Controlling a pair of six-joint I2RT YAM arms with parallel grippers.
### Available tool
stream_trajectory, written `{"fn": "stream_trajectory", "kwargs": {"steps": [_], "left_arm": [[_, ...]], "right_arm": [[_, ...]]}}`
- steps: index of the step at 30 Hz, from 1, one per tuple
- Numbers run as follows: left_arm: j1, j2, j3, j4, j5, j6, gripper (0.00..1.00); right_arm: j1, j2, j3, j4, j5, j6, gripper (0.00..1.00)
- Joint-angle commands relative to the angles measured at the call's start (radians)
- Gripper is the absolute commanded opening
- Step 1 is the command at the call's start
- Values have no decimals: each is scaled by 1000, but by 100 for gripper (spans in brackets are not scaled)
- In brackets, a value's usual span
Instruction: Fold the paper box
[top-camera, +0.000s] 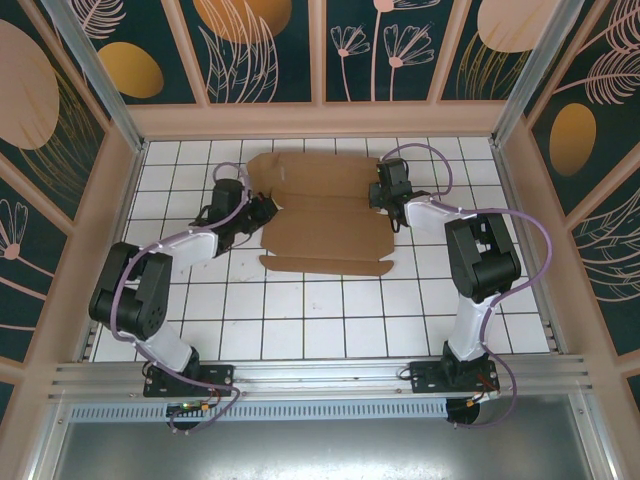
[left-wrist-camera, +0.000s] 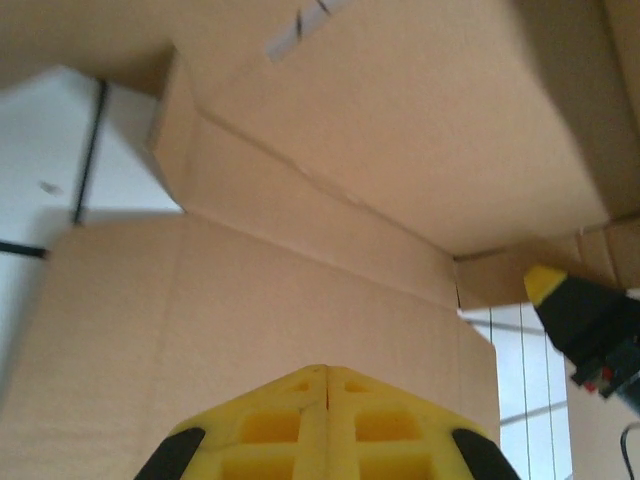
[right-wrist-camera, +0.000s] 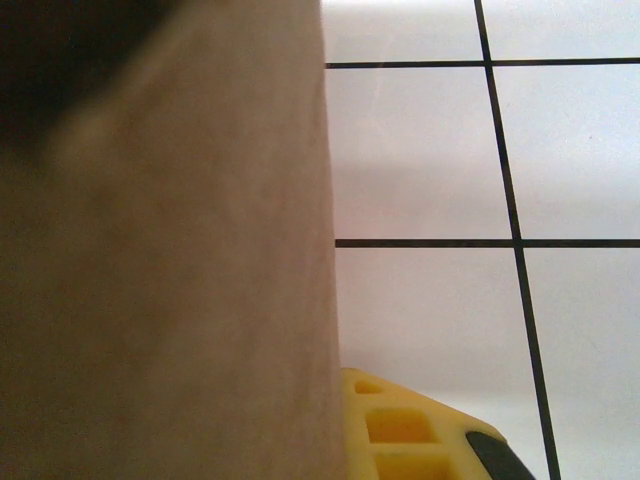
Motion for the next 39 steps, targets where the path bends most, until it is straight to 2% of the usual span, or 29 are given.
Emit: {"fn": "stream_trajectory", "kwargs": {"steps": [1, 7, 11, 17, 30, 39], "left_arm": [[-13, 48, 50, -60, 21, 52, 0], [-8, 156, 251, -236, -37, 134, 0], [28, 257, 368, -312, 8, 145, 0], [82, 322, 458, -364, 40, 175, 0], [132, 390, 491, -353, -10, 202, 0], [138, 398, 547, -427, -123, 266, 0]], "right_arm": [[4, 24, -5, -110, -4, -42, 0], [5, 29, -2, -114, -5, -48, 0], [7, 34, 3, -122, -2, -60, 0], [7, 32, 5, -122, 6, -71, 0], [8, 26, -1, -114, -6, -73, 0], [15, 24, 0, -119, -5, -75, 0]]}}
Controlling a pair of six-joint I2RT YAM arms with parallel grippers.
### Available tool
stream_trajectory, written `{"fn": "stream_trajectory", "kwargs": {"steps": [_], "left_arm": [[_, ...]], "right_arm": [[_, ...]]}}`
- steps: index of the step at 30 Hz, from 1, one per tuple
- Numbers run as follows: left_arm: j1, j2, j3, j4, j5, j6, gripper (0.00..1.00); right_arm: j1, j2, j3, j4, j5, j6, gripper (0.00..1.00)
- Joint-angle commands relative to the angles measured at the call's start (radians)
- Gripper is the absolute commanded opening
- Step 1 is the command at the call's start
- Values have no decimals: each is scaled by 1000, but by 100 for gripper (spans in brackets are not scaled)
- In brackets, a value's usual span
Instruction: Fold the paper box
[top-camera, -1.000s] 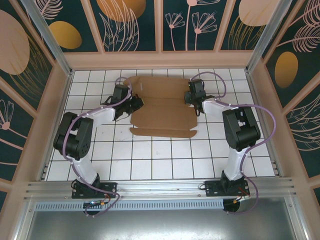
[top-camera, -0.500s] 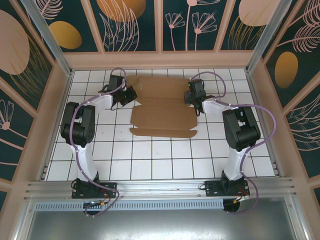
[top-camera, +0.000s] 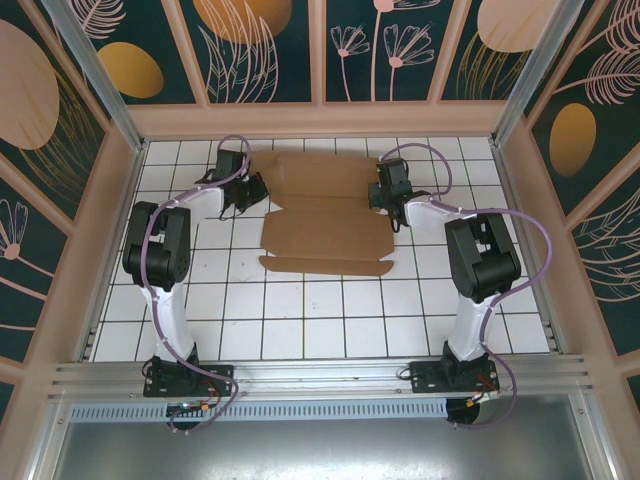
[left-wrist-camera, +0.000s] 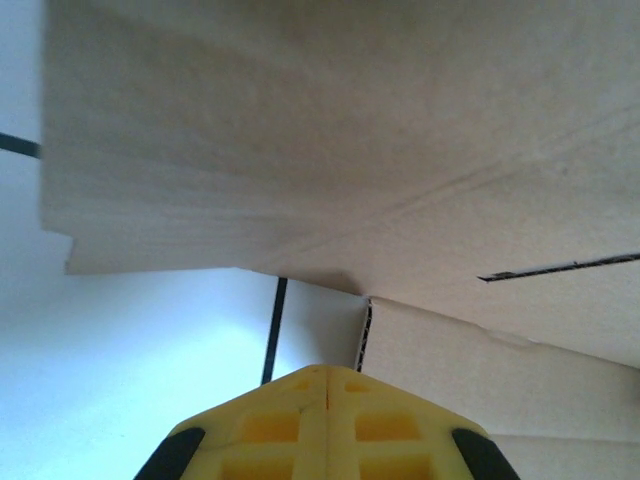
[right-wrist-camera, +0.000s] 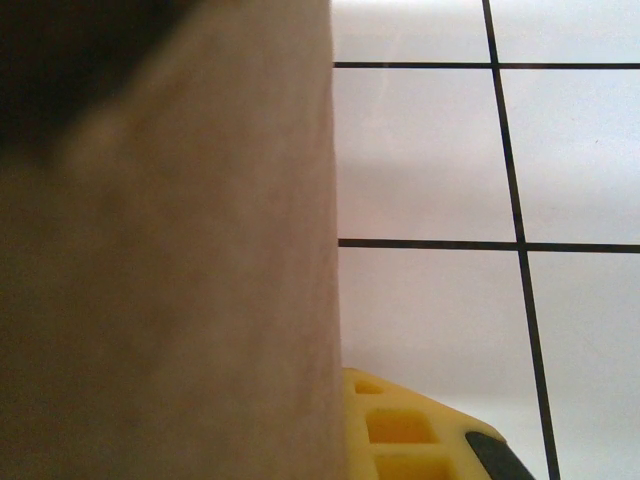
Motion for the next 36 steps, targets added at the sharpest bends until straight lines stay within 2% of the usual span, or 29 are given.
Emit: {"fn": "stream_trajectory", "kwargs": {"steps": [1, 7, 22, 31, 36], "left_arm": [[8, 31, 59, -62, -67, 57, 0], [8, 65, 59, -71, -68, 52, 0], [-17, 55, -12, 109, 146, -89, 0], [-93, 124, -24, 144, 132, -124, 0], [-94, 98, -40, 128, 88, -115, 0]], "right_arm": [[16, 25, -2, -115, 4, -54, 0], [17, 30, 8, -120, 3, -53, 0], [29, 45, 36, -136, 2, -57, 0], [30, 58, 67, -152, 2, -58, 0], [26, 59, 69, -161, 14, -66, 0]]}}
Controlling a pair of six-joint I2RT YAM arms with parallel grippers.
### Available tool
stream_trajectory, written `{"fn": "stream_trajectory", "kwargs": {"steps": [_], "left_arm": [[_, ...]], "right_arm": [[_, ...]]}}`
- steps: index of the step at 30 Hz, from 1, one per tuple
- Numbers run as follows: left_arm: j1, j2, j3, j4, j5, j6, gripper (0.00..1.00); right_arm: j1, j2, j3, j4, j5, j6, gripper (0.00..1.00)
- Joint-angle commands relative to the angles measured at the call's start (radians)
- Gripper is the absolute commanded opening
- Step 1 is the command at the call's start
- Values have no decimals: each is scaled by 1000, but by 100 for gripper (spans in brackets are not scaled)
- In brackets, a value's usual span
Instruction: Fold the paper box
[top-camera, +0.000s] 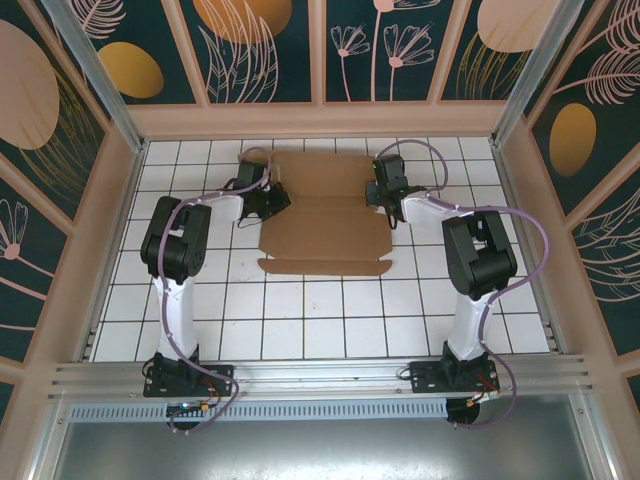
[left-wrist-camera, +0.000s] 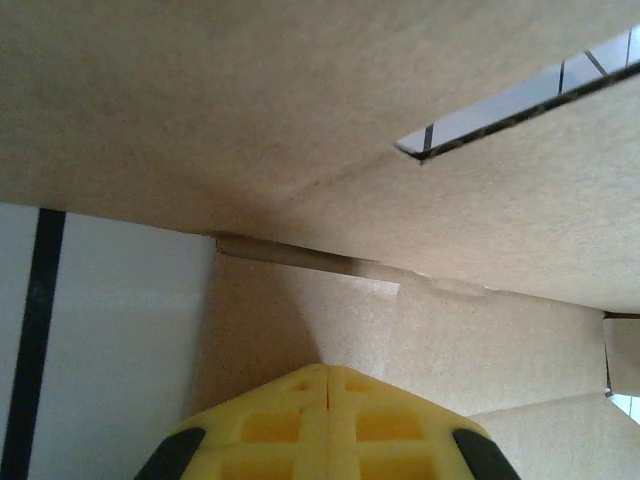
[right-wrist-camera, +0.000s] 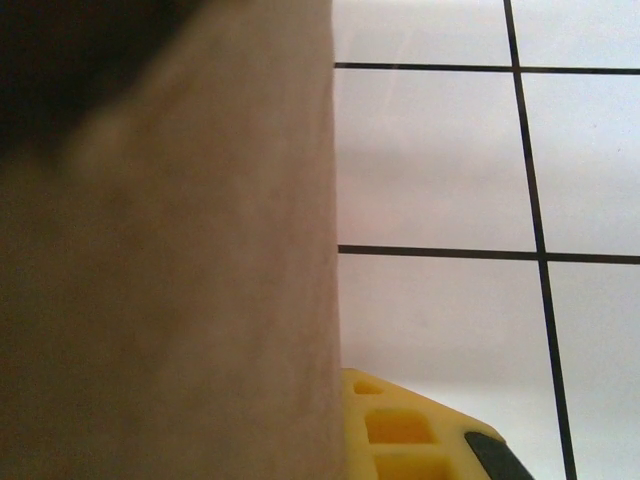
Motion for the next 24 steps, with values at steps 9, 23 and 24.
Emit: {"fn": "stream_trajectory", "kwargs": {"steps": [9, 23, 24], "left_arm": [[38, -331, -244, 6, -124, 12, 0], [174, -590, -376, 22, -535, 124, 7], [178, -534, -314, 10, -510, 158, 10]], "right_arm": [[-29, 1, 0, -72, 0, -105, 0], [-39, -32, -31, -46, -61, -134, 0], [-39, -32, -29, -48, -67, -132, 0]]}}
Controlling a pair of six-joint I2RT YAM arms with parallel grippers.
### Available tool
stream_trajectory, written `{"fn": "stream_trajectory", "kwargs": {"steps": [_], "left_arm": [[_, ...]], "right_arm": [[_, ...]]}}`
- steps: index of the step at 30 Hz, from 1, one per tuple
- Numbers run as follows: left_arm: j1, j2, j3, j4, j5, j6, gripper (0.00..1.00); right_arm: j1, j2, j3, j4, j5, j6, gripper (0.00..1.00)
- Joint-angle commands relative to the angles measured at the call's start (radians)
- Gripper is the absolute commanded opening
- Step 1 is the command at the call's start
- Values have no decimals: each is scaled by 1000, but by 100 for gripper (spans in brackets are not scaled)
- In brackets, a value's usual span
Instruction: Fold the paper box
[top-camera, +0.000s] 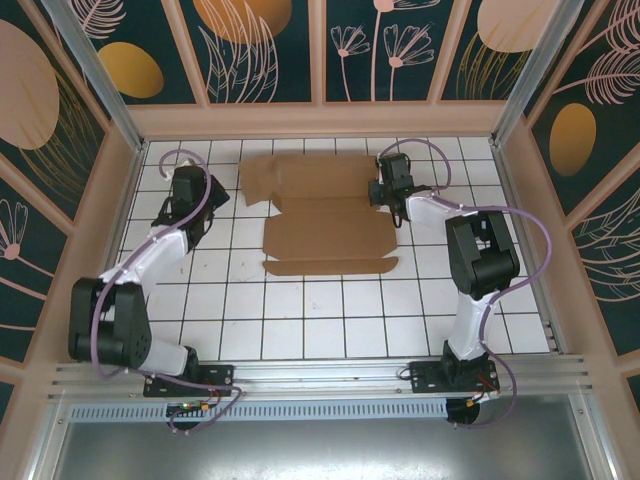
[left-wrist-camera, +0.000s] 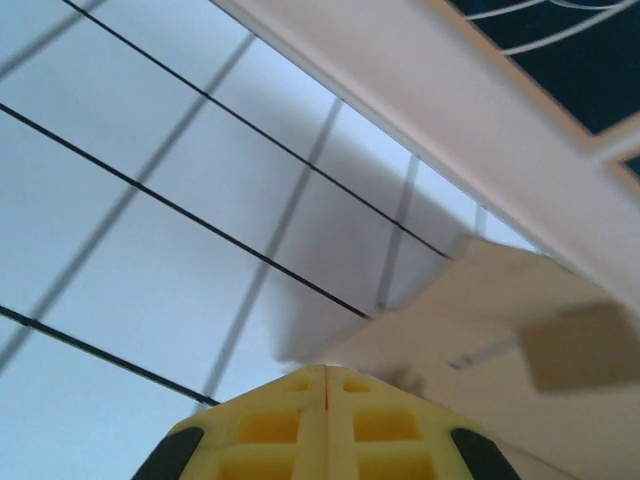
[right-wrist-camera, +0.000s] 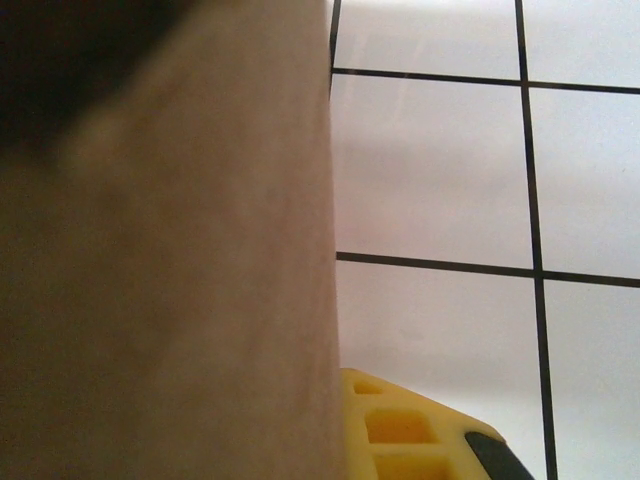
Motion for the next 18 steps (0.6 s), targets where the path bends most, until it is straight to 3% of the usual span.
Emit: {"fn": "stream_trajectory", "kwargs": {"steps": [1, 4, 8, 14, 18], "left_arm": [[17, 157, 123, -30, -12, 121, 13], [17, 246, 167, 15, 124, 206, 26], [17, 199, 60, 228, 232, 265, 39], [14, 208, 33, 303, 411, 281, 41], [15, 209, -28, 393, 465, 285, 41]], "right_arm": [[-3, -24, -20, -63, -4, -66, 0], [-1, -22, -17, -64, -13, -62, 0], [0, -20, -16, -63, -33, -63, 0], [-1, -5, 10, -75, -53, -69, 0], [-1, 2, 22, -86, -70, -72, 0]]}}
